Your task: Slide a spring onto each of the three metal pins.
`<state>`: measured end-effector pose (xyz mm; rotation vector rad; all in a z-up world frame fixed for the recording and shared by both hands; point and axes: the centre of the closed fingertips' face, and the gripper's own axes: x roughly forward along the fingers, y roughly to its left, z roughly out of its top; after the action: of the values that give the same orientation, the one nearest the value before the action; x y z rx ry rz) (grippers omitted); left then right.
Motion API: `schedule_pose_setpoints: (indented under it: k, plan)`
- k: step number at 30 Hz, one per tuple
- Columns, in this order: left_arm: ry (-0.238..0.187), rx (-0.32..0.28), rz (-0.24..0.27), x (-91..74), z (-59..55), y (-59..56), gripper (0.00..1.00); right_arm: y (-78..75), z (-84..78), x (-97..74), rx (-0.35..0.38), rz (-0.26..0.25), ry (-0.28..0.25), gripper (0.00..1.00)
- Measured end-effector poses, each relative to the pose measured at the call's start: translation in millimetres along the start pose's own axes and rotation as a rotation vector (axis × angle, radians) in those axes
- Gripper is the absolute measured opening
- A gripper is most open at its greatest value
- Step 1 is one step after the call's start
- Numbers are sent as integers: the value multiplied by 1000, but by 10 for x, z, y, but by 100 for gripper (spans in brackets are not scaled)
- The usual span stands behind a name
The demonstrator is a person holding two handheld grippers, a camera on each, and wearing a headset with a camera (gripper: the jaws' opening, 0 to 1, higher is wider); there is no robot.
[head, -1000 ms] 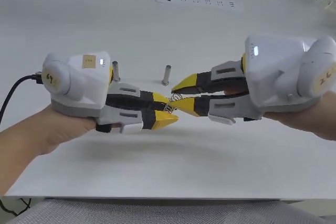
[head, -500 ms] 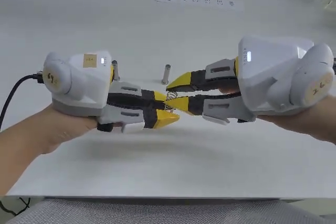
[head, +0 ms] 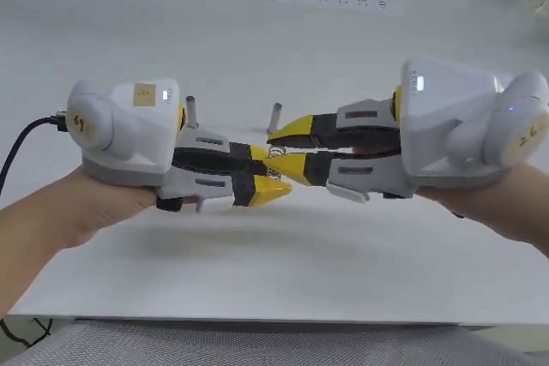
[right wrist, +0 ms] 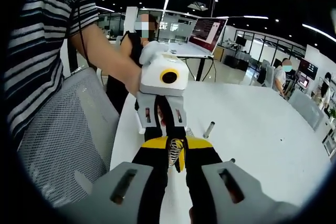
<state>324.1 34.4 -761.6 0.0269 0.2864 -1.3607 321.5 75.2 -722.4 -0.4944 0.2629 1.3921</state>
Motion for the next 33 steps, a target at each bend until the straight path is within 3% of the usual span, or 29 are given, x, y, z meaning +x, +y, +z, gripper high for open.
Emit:
schedule_pose_setpoints:
  k: [25,33]
  plan:
    - [-33,-16,32,-50,89,47,8,3,118,-6,-126,-2,0,12]
    - [-37,-20,49,-69,103,80,9,-29,136,7,-129,-1,5,12]
